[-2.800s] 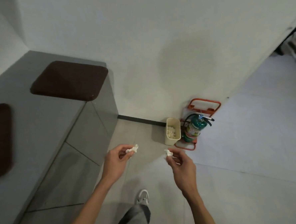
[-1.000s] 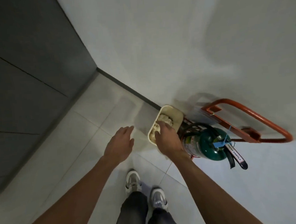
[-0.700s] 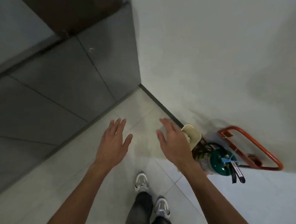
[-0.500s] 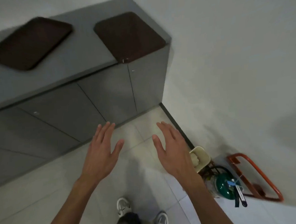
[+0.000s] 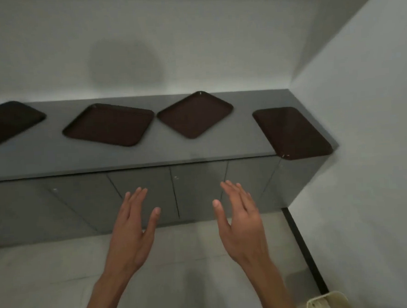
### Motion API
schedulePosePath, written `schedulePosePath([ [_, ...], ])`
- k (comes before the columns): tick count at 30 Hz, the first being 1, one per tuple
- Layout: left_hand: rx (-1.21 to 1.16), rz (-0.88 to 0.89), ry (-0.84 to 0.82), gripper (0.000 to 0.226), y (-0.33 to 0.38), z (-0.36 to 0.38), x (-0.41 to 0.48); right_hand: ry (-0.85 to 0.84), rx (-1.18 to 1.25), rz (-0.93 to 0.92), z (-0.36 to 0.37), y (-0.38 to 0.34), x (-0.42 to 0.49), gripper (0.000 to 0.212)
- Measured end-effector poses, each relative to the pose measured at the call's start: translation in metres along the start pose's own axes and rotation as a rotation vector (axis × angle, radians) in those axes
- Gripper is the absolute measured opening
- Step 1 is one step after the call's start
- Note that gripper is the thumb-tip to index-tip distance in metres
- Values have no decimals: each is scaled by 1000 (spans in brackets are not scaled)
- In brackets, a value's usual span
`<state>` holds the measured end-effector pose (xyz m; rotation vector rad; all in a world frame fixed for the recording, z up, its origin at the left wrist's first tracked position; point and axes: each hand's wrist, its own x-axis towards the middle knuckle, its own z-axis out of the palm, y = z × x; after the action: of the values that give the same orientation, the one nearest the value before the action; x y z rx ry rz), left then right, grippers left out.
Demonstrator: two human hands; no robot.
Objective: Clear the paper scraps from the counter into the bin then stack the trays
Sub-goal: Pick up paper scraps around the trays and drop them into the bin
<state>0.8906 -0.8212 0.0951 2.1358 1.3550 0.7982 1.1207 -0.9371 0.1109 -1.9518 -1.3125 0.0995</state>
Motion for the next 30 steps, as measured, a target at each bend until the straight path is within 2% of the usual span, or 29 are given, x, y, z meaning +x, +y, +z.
schedulePosePath([
  [6, 44, -27, 52, 61, -95, -119, 36, -25, 35, -85, 105, -120, 38, 52],
  [12, 20, -118, 132, 60, -194, -206, 70, -151, 87, -137, 205, -215, 72, 53],
  [21, 62, -253, 225, 48, -349, -301, 154, -252, 100, -265, 367, -328, 152, 48],
  [30, 183, -404, 285, 33, -512, -398, 237, -466, 152, -330, 555, -450, 233, 42],
])
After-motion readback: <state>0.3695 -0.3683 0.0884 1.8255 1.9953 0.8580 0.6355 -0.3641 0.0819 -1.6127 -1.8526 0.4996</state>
